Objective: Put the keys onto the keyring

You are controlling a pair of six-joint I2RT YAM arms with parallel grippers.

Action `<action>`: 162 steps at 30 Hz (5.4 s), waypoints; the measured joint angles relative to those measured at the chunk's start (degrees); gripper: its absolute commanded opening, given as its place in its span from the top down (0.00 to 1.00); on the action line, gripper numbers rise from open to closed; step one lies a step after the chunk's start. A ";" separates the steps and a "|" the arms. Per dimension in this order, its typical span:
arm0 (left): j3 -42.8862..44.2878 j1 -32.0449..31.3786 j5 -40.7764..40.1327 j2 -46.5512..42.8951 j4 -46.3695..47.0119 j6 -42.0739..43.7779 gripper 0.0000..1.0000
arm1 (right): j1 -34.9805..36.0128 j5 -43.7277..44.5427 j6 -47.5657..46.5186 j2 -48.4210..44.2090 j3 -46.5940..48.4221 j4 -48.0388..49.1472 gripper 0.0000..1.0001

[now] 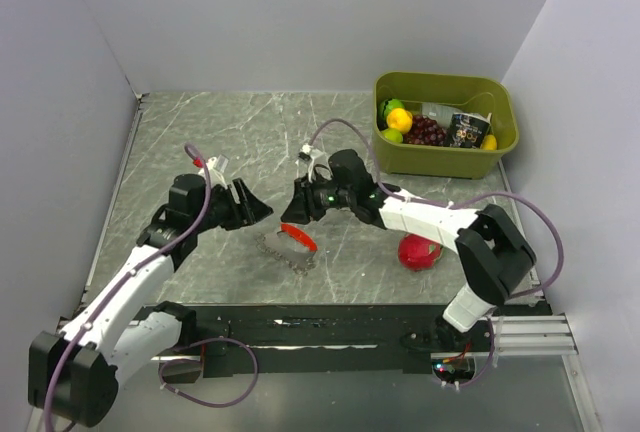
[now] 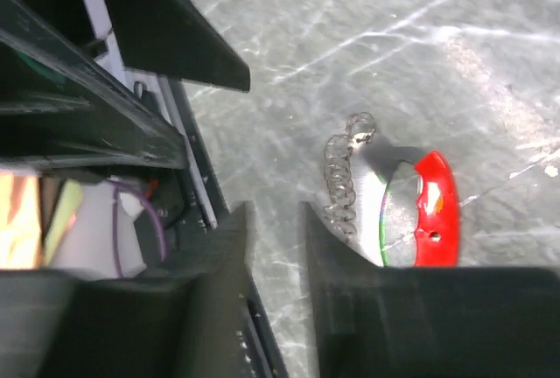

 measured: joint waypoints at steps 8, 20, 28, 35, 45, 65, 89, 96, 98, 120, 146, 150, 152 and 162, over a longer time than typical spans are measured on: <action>-3.67 6.40 -2.71 10.03 -1.27 -4.07 0.35 | 2.67 5.44 -2.80 10.38 9.99 -9.46 0.33; -9.03 15.39 -4.52 10.93 -3.87 -8.83 0.24 | 7.63 12.33 -6.62 28.79 32.72 -25.57 0.34; -10.64 19.80 -3.85 8.57 -3.41 -10.12 0.24 | 8.81 13.66 -7.63 34.32 36.89 -31.69 0.45; -10.84 20.11 -2.21 9.27 -3.06 -10.10 0.24 | 8.85 13.27 -7.52 34.45 37.20 -31.98 0.74; -11.02 20.11 -0.37 9.29 -2.03 -10.03 0.25 | 8.87 12.44 -7.28 34.42 36.74 -31.58 1.00; -5.70 20.11 8.92 -1.46 -0.66 -4.50 0.28 | 7.87 12.35 -10.12 8.68 19.74 -25.09 1.00; 4.39 5.88 23.87 -9.75 4.48 2.12 0.42 | 7.19 3.96 -14.19 -15.15 5.25 -13.40 1.00; 4.85 2.78 24.20 -9.27 4.85 2.27 0.41 | 7.19 3.26 -15.26 -18.16 4.98 -13.03 1.00; 4.94 2.14 24.68 -9.22 5.60 2.32 0.43 | 7.19 3.15 -15.50 -18.82 4.98 -12.98 1.00; 4.94 0.42 24.09 -8.61 9.57 2.56 0.60 | 7.19 2.29 -16.70 -21.86 4.26 -13.00 1.00; 7.08 -4.79 28.30 -3.26 10.45 5.62 0.73 | 7.19 0.76 -18.95 -21.97 4.26 -14.93 1.00; 7.63 -5.81 27.93 -2.38 9.31 6.56 0.73 | 7.19 0.76 -19.04 -21.97 4.28 -16.44 1.00; 8.11 -6.25 27.52 -1.79 8.70 7.13 0.73 | 7.19 0.76 -19.04 -21.97 4.26 -16.83 1.00; 8.66 -6.97 25.22 -1.51 6.03 9.60 0.59 | 7.06 1.18 -19.08 -21.97 4.28 -17.90 1.00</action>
